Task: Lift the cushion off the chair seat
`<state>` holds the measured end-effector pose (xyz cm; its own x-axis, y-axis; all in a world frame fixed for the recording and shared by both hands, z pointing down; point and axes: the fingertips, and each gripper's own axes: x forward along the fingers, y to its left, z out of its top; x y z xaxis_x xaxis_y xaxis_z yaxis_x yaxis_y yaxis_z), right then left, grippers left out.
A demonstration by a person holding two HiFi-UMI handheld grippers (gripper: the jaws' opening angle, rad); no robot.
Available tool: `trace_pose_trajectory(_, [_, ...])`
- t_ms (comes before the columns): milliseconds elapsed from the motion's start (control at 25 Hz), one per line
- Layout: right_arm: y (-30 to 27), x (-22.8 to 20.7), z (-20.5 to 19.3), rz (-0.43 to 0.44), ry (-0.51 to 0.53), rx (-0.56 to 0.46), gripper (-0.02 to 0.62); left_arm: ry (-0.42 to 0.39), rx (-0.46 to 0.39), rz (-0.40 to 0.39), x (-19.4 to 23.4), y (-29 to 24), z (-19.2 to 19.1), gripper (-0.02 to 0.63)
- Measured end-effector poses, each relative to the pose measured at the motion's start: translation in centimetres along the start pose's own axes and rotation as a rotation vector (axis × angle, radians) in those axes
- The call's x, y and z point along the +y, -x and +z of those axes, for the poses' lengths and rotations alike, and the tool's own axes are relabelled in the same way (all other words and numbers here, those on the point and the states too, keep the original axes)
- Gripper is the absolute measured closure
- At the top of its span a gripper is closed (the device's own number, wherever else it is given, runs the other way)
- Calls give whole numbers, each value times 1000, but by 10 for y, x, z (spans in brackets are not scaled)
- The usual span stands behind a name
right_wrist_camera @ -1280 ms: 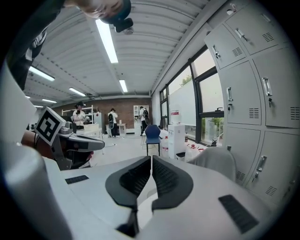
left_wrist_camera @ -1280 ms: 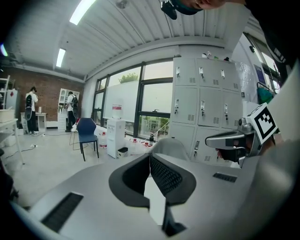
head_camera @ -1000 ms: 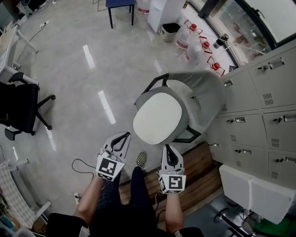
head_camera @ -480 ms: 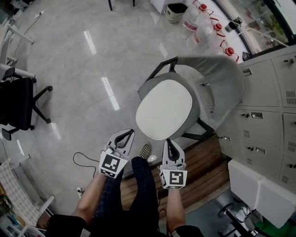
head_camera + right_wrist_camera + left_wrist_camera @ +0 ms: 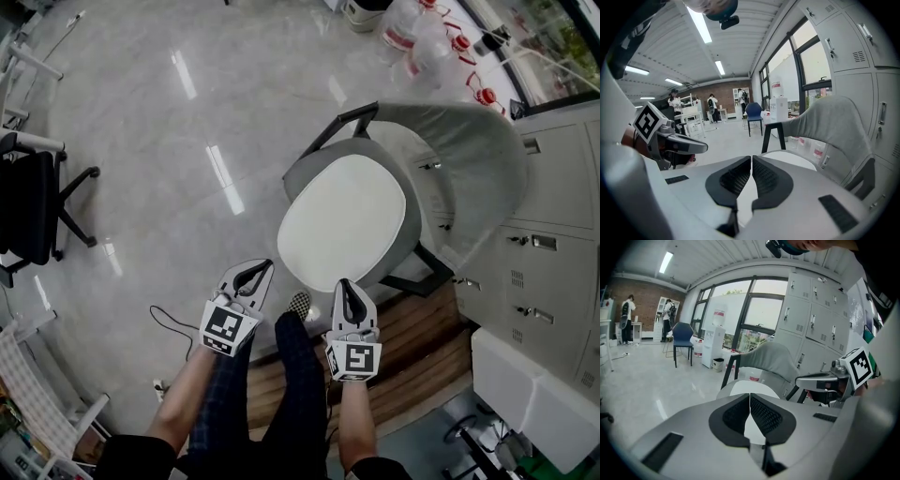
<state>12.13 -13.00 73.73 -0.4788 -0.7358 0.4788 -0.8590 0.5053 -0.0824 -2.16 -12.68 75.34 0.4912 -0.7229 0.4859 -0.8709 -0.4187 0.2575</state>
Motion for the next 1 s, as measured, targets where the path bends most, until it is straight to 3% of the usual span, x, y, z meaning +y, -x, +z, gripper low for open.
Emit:
trace_pose_trajectory(680, [-44, -23, -75, -36, -20, 60, 563, 44, 64, 12, 44, -67, -84, 588])
trace_pose_trajectory(1000, [-57, -26, -89, -35, -31, 90, 563, 125, 134, -33, 50, -95, -110, 586])
